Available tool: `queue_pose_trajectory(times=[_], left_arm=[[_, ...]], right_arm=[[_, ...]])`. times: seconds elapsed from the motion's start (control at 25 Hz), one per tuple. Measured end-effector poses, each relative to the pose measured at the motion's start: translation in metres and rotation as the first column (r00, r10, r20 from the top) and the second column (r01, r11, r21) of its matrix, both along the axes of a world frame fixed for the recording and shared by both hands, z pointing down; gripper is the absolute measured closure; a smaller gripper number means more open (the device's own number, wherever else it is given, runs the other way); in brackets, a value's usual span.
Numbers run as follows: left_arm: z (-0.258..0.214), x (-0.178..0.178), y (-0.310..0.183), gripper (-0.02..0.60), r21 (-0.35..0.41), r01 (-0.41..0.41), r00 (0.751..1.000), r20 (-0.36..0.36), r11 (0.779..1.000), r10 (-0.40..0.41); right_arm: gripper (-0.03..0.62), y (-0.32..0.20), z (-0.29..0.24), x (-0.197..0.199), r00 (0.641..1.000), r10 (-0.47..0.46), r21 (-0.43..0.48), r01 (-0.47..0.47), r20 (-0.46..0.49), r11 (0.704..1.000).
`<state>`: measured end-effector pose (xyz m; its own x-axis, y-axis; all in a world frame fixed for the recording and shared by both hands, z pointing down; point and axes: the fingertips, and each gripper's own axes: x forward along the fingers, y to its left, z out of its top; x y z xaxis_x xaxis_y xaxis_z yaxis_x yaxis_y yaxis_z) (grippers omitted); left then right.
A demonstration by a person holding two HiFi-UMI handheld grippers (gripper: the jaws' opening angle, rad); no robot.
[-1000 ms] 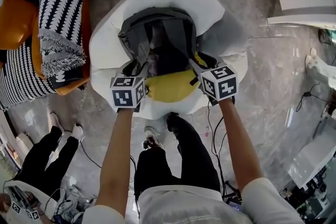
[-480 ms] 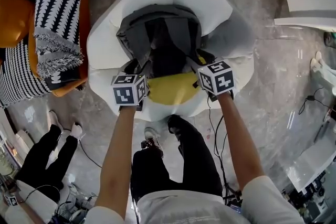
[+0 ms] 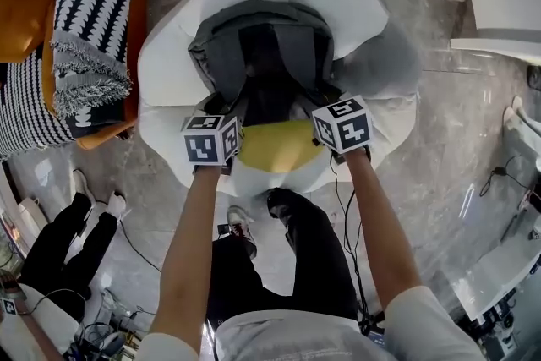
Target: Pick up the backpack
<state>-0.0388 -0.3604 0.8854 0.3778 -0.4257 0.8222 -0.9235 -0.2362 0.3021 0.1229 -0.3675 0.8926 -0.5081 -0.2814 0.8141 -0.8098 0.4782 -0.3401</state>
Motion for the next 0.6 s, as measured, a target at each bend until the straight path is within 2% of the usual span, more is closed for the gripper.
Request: queue_pose_trajectory(times=[0.28, 0.48, 0.6], left_arm=[[0.007, 0.004, 0.002, 0.383, 0.003, 0.019, 1.000, -0.014, 1.000, -0.019], [0.008, 0.002, 0.005, 0.458, 0.005, 0.016, 1.000, -0.002, 1.000, -0.016], [0.007, 0.002, 0.009, 0.474, -0.008, -0.002, 1.000, 0.010, 1.000, 0.003]], right_arm=[[0.424, 0.000, 0.010, -0.007, 1.000, -0.023, 0.023, 0.023, -0.005, 0.999], [0.427, 0.000, 0.013, -0.011, 0.999, -0.039, 0.022, 0.039, -0.003, 0.999], [0.498, 0.001, 0.010, -0.008, 1.000, -0.030, 0.014, 0.031, -0.006, 0.999]])
